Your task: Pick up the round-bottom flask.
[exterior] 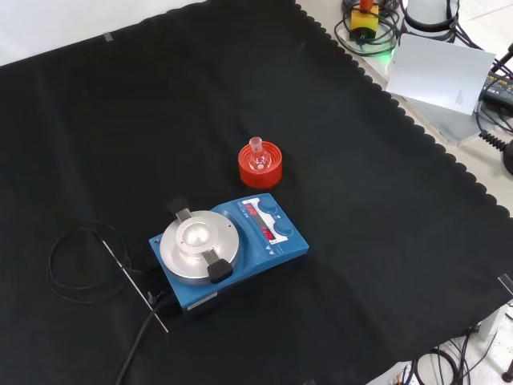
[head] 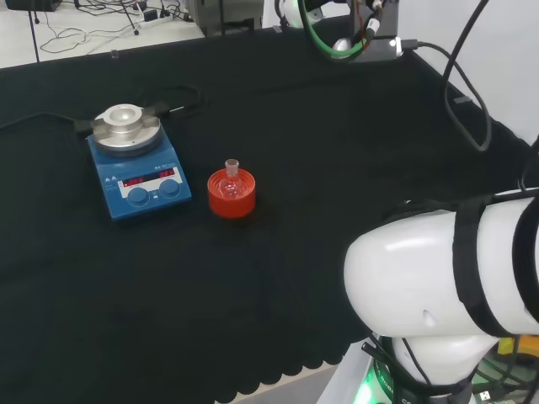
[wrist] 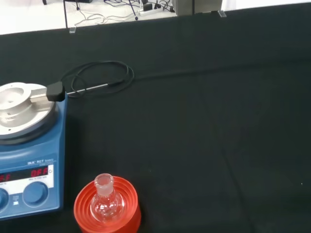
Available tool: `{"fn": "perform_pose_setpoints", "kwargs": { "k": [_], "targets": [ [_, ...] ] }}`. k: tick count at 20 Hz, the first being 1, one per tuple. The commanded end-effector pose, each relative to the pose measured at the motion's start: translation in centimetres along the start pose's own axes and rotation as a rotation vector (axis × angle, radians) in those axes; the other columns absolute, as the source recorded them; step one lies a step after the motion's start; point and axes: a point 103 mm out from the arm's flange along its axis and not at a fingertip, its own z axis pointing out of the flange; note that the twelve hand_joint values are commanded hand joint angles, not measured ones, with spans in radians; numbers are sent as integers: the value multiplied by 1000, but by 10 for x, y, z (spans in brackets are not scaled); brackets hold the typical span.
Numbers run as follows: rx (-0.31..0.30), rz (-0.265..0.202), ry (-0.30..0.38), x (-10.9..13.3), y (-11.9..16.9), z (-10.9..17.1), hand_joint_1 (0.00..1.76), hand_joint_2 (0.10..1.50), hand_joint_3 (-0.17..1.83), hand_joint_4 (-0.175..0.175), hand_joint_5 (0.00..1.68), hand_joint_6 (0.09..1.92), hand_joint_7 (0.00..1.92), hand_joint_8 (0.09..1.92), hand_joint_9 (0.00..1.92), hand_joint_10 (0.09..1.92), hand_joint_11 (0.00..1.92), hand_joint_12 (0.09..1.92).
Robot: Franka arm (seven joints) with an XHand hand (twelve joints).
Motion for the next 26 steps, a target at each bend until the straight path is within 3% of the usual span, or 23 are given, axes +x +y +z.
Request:
{"fn": "perform_pose_setpoints", "kwargs": {
  "k": [1, 7, 10, 14, 26],
  "targets": [
    [2, -14, 8, 0, 32, 50, 374, 1172, 358, -3, 370, 174, 83, 608, 239, 702, 0, 1383],
    [24, -42, 39, 12, 65, 98, 640, 982, 386, -3, 399, 142, 133, 624, 322, 693, 26, 1424],
    [41, -32, 77, 13, 76, 117, 706, 885, 475, -5, 435, 117, 145, 630, 349, 691, 58, 1422],
    [98, -34, 70, 14, 87, 149, 816, 758, 554, -8, 479, 101, 165, 641, 383, 689, 111, 1409],
    [176, -57, 101, 34, 106, 215, 909, 635, 626, -23, 617, 140, 186, 650, 406, 685, 126, 1408]
  ]
}}
